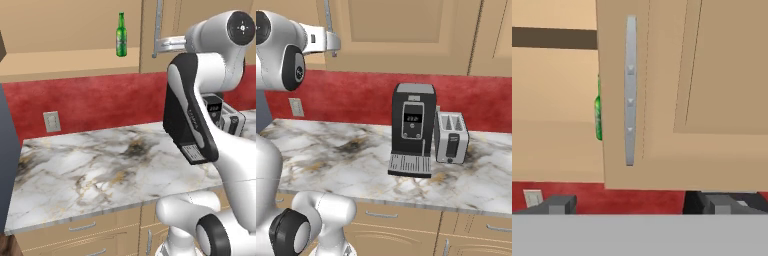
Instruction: Open the cabinet directly in front. Then move the beer and the cup to the dining counter with the jar on it.
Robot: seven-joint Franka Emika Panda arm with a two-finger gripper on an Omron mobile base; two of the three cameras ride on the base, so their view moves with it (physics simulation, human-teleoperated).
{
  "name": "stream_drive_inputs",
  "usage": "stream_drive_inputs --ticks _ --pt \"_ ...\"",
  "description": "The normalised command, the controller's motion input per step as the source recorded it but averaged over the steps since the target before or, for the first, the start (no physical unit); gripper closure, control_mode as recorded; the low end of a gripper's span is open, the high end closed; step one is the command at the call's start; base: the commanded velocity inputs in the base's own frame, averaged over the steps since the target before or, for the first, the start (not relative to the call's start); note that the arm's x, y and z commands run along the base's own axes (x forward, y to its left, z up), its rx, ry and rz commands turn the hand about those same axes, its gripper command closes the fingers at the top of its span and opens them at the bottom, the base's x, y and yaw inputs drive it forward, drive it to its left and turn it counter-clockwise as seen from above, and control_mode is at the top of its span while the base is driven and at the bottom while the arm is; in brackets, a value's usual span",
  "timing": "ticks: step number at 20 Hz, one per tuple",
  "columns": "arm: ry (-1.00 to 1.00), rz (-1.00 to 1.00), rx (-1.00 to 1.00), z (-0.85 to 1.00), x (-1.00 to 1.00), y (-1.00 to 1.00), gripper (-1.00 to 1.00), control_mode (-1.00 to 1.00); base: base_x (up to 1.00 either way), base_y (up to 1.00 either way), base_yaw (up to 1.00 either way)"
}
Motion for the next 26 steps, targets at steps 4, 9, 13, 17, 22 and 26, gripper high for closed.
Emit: stream_drive_inputs --ticks 4,9,13,17,22,26 --pt "0.00 0.00 0.00 0.00 0.30 0.02 -1.00 -1.00 0.00 0.00 0.00" --pt "0.00 0.00 0.00 0.00 0.22 0.00 -1.00 -1.00 0.00 0.00 0.00" --pt "0.00 0.00 0.00 0.00 0.25 0.00 -1.00 -1.00 0.00 0.00 0.00" --pt "0.00 0.00 0.00 0.00 0.24 0.01 -1.00 -1.00 0.00 0.00 0.00" --pt "0.00 0.00 0.00 0.00 0.23 0.01 -1.00 -1.00 0.00 0.00 0.00" --pt "0.00 0.00 0.00 -0.01 0.28 0.04 -1.00 -1.00 0.00 0.00 0.00"
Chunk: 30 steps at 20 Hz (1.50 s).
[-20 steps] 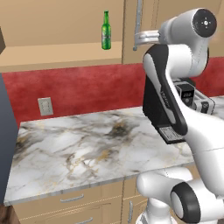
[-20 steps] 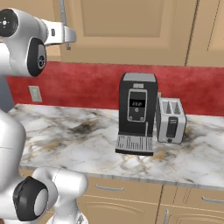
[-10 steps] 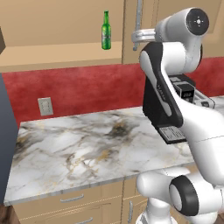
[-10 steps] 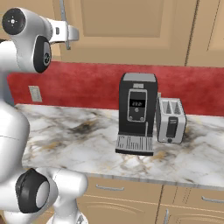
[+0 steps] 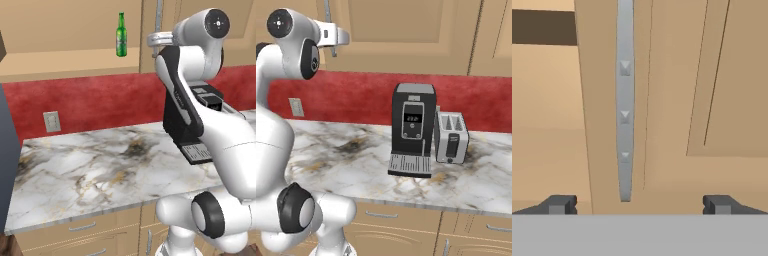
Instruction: Open the cabinet directly in front. Then move the beer and the cup to the dining counter with the jar on it.
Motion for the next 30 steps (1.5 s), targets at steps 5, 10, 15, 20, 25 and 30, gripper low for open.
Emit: stream_drive_inputs --ticks 5,10,15,20,25,30 --pt "0.00 0.00 0.00 -0.03 0.30 0.09 -1.00 -1.00 0.00 0.00 0.00" --pt "0.00 0.00 0.00 -0.03 0.26 0.06 -1.00 -1.00 0.00 0.00 0.00" --pt "0.00 0.00 0.00 -0.01 0.23 0.00 -1.00 -1.00 0.00 0.00 0.00" --pt "0.00 0.00 0.00 -0.02 0.19 0.00 -1.00 -1.00 0.00 0.00 0.00" --pt "0.00 0.00 0.00 -0.04 0.19 0.00 -1.00 -1.00 0.00 0.00 0.00" --pt "0.00 0.00 0.00 -0.05 0.19 0.00 -1.00 -1.00 0.00 0.00 0.00"
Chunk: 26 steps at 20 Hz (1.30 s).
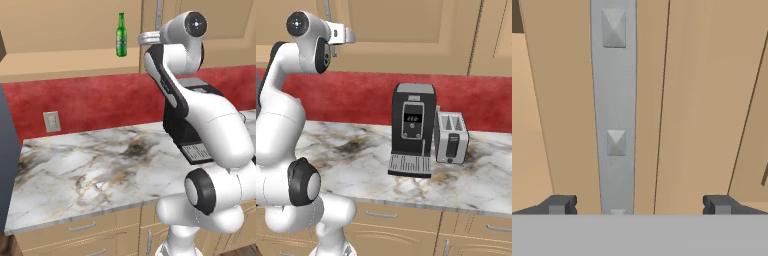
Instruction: Open the cabinet directly in front. Then move the beer and the cup to the dining counter with the jar on it.
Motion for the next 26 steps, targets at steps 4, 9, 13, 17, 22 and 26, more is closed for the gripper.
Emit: stream_drive_inputs --ticks 4,9,13,17,22,26 --pt "0.00 0.00 0.00 -0.05 0.21 0.00 -1.00 -1.00 0.00 0.00 0.00" --pt "0.00 0.00 0.00 -0.07 0.23 0.00 -1.00 -1.00 0.00 0.00 0.00" --pt "0.00 0.00 0.00 -0.08 0.24 0.00 -1.00 -1.00 0.00 0.00 0.00" --pt "0.00 -0.01 0.00 -0.11 0.29 0.07 -1.00 -1.00 0.00 0.00 0.00" --pt "0.00 -0.01 0.00 -0.08 0.31 0.06 1.00 -1.00 0.00 0.00 0.00" --pt "0.00 -0.01 0.00 -0.07 0.34 0.08 1.00 -1.00 0.00 0.00 0.00"
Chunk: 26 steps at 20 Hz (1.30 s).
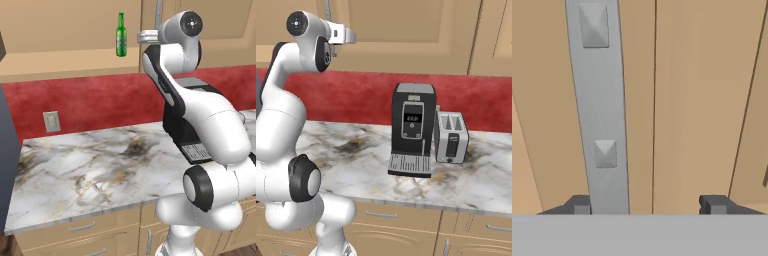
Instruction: Open the cabinet directly in front. Then move the beer and the cup to the dining counter with the jar on it.
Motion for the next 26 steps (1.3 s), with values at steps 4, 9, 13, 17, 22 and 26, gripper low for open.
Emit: stream_drive_inputs --ticks 4,9,13,17,22,26 --pt "-0.03 -0.01 0.00 -0.07 0.24 0.00 1.00 -1.00 0.00 0.00 0.00" --pt "-0.08 -0.01 0.00 -0.11 0.20 0.00 1.00 -1.00 0.00 0.00 0.00" --pt "-0.05 -0.07 -0.05 -0.11 0.13 0.00 1.00 -1.00 0.00 0.00 0.00" --pt "0.03 -0.14 -0.13 0.00 0.02 0.00 1.00 -1.00 0.00 0.00 0.00" --pt "0.12 -0.17 -0.14 0.00 0.00 0.00 1.00 -1.00 0.00 0.00 0.00" --pt "0.03 -0.20 -0.03 0.00 -0.01 -0.24 1.00 -1.00 0.00 0.00 0.00"
